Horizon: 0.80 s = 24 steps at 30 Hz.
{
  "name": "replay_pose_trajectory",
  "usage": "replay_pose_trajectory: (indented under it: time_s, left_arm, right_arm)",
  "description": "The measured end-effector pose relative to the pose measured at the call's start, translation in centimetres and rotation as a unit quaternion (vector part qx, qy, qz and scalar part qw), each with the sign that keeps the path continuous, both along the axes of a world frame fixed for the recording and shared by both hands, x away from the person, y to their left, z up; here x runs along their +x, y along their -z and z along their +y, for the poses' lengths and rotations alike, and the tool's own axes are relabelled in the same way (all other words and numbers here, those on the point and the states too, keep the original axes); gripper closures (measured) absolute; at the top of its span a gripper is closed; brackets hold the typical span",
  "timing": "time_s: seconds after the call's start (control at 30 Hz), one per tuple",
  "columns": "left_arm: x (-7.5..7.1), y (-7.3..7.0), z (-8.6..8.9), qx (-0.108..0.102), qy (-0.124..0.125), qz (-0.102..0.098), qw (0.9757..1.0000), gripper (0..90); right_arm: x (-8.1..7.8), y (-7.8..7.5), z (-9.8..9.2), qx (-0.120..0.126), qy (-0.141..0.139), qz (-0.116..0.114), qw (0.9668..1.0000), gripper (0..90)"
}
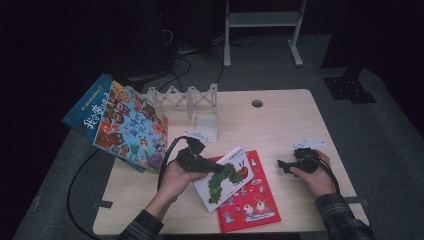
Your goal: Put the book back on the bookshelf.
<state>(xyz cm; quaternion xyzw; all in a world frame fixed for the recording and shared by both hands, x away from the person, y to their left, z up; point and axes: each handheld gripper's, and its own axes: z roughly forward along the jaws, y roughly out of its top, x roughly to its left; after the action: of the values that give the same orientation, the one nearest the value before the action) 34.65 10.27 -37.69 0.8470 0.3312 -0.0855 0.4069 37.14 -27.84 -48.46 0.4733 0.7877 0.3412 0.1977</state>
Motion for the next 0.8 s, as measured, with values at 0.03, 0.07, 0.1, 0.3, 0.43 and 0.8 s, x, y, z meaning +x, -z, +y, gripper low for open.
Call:
replay_pose_trajectory:
  time_s: [0.03,0.07,0.1,0.3,0.43,0.8]
  left_arm:
    - [0.0,-0.1,0.0,0.006,0.0,-0.004,1.0,76.9]
    - [-0.1,-0.2,0.0,0.01,-0.001,-0.008,0.9999,76.9]
    - [-0.1,-0.4,0.1,0.014,0.0,-0.014,0.9998,77.0]
    - [0.0,-1.0,0.9,0.01,-0.01,-0.025,0.9996,77.0]
    - [0.2,-1.4,1.7,0.007,-0.024,-0.031,0.9992,77.0]
    - [1.0,-2.3,3.9,0.012,-0.078,-0.057,0.9952,76.9]
  right_arm:
    - [0.0,0.0,0.0,0.0,0.001,-0.001,1.0,15.2]
    - [0.0,0.0,0.0,0.001,0.002,-0.001,1.0,15.2]
    - [0.0,0.0,0.0,0.001,0.003,-0.001,1.0,15.1]
    - [0.0,0.1,0.1,0.002,0.004,-0.003,1.0,14.5]
    - [0.0,0.2,0.1,0.003,0.005,-0.006,1.0,13.1]
    - [0.0,0.2,0.1,0.004,0.007,-0.006,0.9999,12.5]
